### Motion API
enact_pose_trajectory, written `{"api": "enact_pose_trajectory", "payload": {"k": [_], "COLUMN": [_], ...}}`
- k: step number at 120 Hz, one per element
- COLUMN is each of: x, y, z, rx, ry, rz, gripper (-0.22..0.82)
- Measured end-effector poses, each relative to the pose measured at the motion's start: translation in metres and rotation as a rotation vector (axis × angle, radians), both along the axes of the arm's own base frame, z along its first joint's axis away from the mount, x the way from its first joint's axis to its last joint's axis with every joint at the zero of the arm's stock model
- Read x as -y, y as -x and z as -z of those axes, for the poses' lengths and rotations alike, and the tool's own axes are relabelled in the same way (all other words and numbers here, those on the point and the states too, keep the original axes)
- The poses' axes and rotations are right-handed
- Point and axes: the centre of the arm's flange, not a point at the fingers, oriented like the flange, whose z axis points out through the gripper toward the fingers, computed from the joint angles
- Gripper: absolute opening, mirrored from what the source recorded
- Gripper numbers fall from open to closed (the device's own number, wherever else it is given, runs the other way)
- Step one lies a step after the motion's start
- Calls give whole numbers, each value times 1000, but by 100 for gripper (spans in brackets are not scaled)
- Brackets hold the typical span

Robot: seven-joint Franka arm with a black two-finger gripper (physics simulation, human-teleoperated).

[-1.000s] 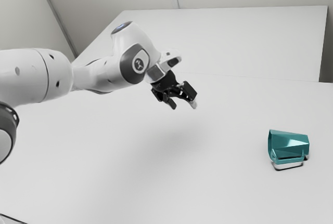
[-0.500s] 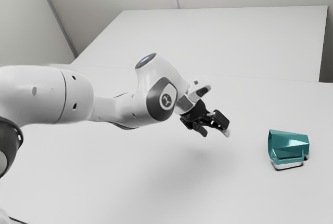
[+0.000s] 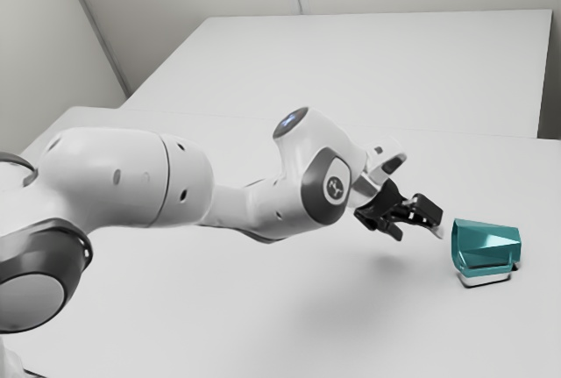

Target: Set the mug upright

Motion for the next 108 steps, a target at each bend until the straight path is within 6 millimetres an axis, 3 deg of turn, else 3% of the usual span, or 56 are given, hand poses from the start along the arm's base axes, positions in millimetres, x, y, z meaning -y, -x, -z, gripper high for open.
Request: {"api": "enact_pose_trajectory", "payload": {"k": [9, 29, 45, 76, 96, 108], "x": [2, 17, 28, 56, 71, 77], "y": [-5, -21, -27, -14, -18, -18], "z": [8, -1, 4, 21, 25, 25], "rx": [6, 58, 71, 74, 94, 102], "ry": [-5, 9, 11, 16, 29, 32], "rz": [-11, -11, -7, 1, -2, -2], "gripper": [60, 60, 60, 60, 60, 54]}}
